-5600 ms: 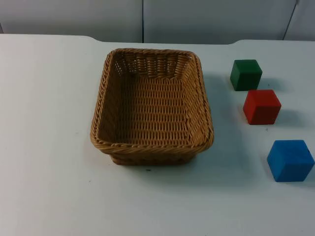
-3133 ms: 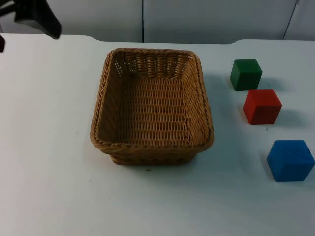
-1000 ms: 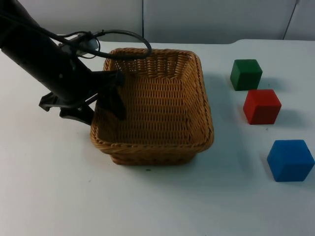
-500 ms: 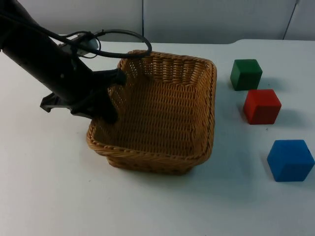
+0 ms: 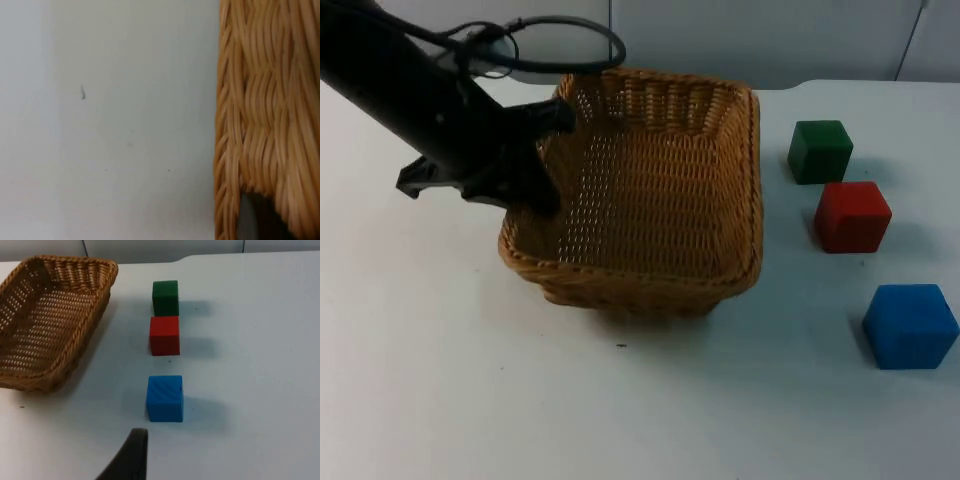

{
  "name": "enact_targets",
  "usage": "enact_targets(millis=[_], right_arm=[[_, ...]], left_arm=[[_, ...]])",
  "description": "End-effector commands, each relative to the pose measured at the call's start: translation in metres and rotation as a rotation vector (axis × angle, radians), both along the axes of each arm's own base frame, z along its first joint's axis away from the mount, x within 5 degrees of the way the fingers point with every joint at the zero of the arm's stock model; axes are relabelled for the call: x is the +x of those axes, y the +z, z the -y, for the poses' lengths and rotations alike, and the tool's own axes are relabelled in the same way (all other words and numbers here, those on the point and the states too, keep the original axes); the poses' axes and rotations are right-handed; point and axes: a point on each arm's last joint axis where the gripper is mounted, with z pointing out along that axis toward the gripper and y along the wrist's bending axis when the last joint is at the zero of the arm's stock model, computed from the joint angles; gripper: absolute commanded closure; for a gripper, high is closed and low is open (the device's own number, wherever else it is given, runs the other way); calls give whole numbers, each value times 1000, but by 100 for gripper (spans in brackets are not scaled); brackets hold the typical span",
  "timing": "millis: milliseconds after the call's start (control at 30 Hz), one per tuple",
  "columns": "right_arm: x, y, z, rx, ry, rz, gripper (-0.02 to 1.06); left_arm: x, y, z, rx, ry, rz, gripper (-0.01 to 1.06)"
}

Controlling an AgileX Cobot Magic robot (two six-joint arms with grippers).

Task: Pick up the basket with the left hand and place the blue cube into the basket with the right hand.

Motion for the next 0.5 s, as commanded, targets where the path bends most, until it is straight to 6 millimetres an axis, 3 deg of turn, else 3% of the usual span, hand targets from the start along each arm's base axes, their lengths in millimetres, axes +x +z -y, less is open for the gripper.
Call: enact_targets(millis=[0, 200, 467], right_arm=[[1, -1, 0, 1, -4, 9, 0], [1, -1, 0, 1, -4, 9, 0], [1, -1, 0, 1, -4, 9, 0]], left_arm=[[-4, 24, -1, -44, -2, 16, 105], [-17, 65, -16, -80, -4, 52, 105], [-48, 72, -53, -71, 70, 28, 105]])
